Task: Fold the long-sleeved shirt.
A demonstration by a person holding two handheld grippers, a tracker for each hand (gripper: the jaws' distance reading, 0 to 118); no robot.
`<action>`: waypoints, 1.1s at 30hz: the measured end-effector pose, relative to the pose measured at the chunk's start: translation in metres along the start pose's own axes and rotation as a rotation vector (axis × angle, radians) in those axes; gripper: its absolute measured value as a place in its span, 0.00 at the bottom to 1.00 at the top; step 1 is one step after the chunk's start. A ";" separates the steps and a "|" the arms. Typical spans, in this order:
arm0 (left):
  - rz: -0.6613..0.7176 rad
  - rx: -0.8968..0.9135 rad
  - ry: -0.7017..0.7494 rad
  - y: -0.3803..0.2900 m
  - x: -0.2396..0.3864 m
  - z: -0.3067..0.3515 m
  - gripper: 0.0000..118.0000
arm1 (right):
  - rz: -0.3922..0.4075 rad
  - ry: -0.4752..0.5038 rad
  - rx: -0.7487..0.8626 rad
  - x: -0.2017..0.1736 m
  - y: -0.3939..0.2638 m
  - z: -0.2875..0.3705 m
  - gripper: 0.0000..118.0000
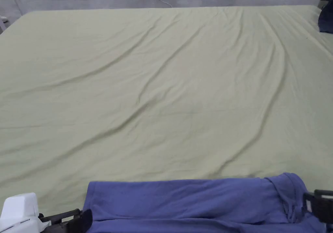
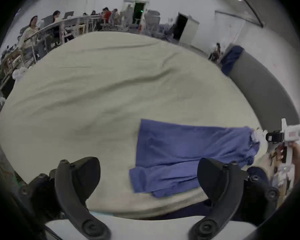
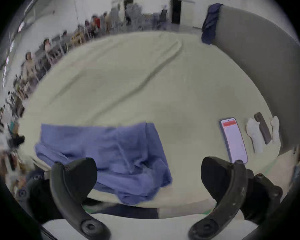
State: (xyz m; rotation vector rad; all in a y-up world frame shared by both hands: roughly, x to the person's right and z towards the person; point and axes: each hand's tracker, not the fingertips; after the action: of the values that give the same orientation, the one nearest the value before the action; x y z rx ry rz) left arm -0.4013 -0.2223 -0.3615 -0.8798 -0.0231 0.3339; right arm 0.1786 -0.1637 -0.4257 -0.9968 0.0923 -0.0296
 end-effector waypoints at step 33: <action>0.473 -0.396 -0.749 0.016 -0.025 -0.163 0.99 | -0.263 0.612 -0.043 -0.075 -0.022 -0.055 0.02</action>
State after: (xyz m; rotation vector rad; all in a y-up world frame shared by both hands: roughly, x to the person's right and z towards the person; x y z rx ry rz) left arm -0.4035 -0.3430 -0.4749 -1.1035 -0.5981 1.1175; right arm 0.0995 -0.2170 -0.4322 -1.0099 0.5219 -0.5768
